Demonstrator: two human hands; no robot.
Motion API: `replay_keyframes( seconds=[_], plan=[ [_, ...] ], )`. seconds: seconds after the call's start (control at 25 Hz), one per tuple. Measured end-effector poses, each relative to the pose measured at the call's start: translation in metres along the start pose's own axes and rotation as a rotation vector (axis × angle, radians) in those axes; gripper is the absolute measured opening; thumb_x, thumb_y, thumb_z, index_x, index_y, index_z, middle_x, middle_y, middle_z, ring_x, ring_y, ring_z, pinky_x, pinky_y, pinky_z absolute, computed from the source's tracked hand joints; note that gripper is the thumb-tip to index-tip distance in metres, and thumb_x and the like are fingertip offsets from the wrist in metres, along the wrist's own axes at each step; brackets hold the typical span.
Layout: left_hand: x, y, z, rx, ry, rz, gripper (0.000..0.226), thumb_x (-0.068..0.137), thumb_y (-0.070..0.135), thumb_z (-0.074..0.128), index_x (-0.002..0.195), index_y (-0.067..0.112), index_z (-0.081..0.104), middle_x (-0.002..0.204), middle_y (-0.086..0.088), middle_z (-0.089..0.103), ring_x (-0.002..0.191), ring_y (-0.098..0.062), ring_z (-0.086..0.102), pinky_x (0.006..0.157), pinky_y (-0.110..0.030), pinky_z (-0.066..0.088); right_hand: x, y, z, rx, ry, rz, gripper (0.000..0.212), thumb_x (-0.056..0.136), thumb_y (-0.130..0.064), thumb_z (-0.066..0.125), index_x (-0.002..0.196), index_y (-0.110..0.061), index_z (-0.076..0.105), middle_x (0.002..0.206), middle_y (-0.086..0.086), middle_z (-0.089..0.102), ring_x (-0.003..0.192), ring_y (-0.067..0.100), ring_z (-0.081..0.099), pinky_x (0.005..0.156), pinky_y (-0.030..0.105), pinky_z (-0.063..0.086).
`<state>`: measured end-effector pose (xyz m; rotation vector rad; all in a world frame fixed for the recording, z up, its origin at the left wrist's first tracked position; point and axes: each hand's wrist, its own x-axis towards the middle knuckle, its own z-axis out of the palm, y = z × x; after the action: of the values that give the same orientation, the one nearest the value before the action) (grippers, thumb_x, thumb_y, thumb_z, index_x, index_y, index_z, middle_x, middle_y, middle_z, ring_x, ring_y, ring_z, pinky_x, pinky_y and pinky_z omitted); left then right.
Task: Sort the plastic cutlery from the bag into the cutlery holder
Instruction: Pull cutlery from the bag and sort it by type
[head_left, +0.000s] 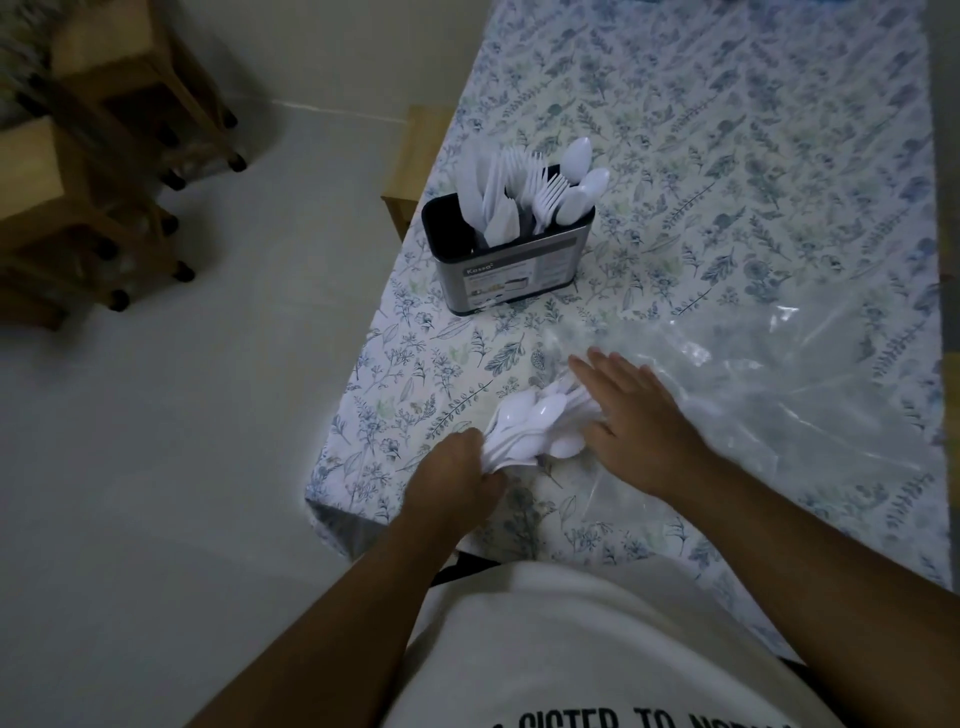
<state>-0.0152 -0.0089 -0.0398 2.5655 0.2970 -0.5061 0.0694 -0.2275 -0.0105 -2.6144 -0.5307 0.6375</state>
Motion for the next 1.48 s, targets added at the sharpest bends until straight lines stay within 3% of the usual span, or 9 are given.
replay_keyframes(
  seconds=[0.28, 0.44, 0.52, 0.64, 0.84, 0.92, 1.04, 1.24, 1.48],
  plan=[
    [-0.009, -0.009, -0.005, -0.154, 0.130, -0.225, 0.016, 0.088, 0.031, 0.060, 0.091, 0.017, 0.053, 0.081, 0.000, 0.059, 0.068, -0.018, 0.057, 0.055, -0.027, 0.041, 0.003, 0.018, -0.007, 0.087, 0.044, 0.176, 0.081, 0.091, -0.007, 0.057, 0.161, -0.024, 0.020, 0.171, 0.004, 0.013, 0.156, 0.028, 0.013, 0.126, 0.050, 0.017],
    [0.002, 0.009, -0.004, -0.017, 0.221, -0.231, 0.029, 0.089, 0.043, 0.059, 0.095, 0.015, 0.055, 0.081, 0.002, 0.059, 0.071, -0.018, 0.056, 0.065, -0.030, 0.043, -0.007, 0.011, -0.001, 0.191, 0.063, 0.160, 0.084, 0.091, -0.005, 0.059, 0.161, -0.028, 0.021, 0.171, -0.001, 0.011, 0.155, 0.028, 0.014, 0.124, 0.050, 0.023],
    [0.010, 0.017, -0.003, -0.137, 0.236, -0.193, 0.036, 0.088, 0.036, 0.063, 0.111, 0.010, 0.055, 0.098, -0.004, 0.059, 0.085, -0.017, 0.054, 0.066, -0.029, 0.043, -0.008, 0.008, 0.000, 0.260, 0.073, 0.160, 0.083, 0.091, -0.003, 0.059, 0.161, -0.030, 0.022, 0.171, -0.003, 0.011, 0.155, 0.027, 0.013, 0.123, 0.048, 0.025],
    [0.018, 0.029, 0.003, -0.172, 0.220, -0.147, 0.069, 0.087, 0.032, 0.065, 0.145, 0.009, 0.036, 0.131, -0.011, 0.046, 0.117, -0.023, 0.044, 0.091, -0.035, 0.043, -0.011, 0.005, 0.001, 0.317, 0.095, 0.170, 0.082, 0.092, -0.001, 0.058, 0.160, -0.031, 0.024, 0.170, -0.004, 0.010, 0.155, 0.023, 0.011, 0.119, 0.036, 0.023],
    [0.014, 0.034, 0.014, -0.051, 0.234, -0.026, 0.082, 0.090, 0.042, 0.060, 0.157, 0.019, 0.018, 0.161, -0.013, 0.020, 0.149, -0.033, 0.021, 0.117, -0.055, 0.023, -0.015, 0.010, 0.003, 0.405, 0.153, 0.229, 0.080, 0.090, 0.004, 0.058, 0.159, -0.025, 0.030, 0.164, 0.004, 0.023, 0.150, 0.018, 0.024, 0.104, 0.018, 0.024],
    [0.008, 0.032, 0.019, 0.038, 0.259, 0.139, 0.070, 0.091, 0.038, 0.059, 0.152, 0.021, 0.030, 0.156, -0.013, 0.031, 0.145, -0.033, 0.028, 0.116, -0.054, 0.028, -0.016, 0.013, 0.002, 0.434, 0.177, 0.230, 0.077, 0.090, 0.007, 0.056, 0.158, -0.021, 0.033, 0.158, 0.005, 0.032, 0.144, 0.018, 0.034, 0.104, 0.018, 0.028],
    [0.011, 0.043, 0.025, 0.126, 0.287, 0.322, 0.052, 0.083, 0.034, 0.064, 0.131, 0.019, 0.052, 0.128, -0.006, 0.054, 0.116, -0.028, 0.050, 0.097, -0.045, 0.046, -0.021, 0.016, -0.001, 0.478, 0.209, 0.222, 0.076, 0.090, 0.011, 0.051, 0.156, -0.024, 0.037, 0.150, 0.003, 0.039, 0.137, 0.014, 0.040, 0.106, 0.021, 0.031],
    [0.027, 0.058, 0.026, 0.191, 0.236, 0.308, 0.064, 0.077, 0.042, 0.070, 0.133, 0.014, 0.052, 0.116, -0.007, 0.060, 0.099, -0.027, 0.060, 0.077, -0.040, 0.053, -0.033, 0.021, -0.003, 0.451, 0.228, 0.198, 0.074, 0.088, 0.014, 0.047, 0.151, -0.025, 0.045, 0.148, 0.001, 0.042, 0.134, 0.009, 0.040, 0.107, 0.018, 0.029],
    [0.048, 0.084, 0.011, 0.173, -0.050, 0.198, 0.064, 0.076, 0.039, 0.077, 0.129, 0.014, 0.051, 0.122, -0.007, 0.053, 0.108, -0.027, 0.060, 0.084, -0.041, 0.055, -0.036, 0.023, -0.002, 0.468, 0.226, 0.175, 0.072, 0.089, 0.013, 0.047, 0.150, -0.026, 0.047, 0.150, -0.002, 0.042, 0.129, -0.002, 0.035, 0.104, 0.008, 0.030]
  ],
)
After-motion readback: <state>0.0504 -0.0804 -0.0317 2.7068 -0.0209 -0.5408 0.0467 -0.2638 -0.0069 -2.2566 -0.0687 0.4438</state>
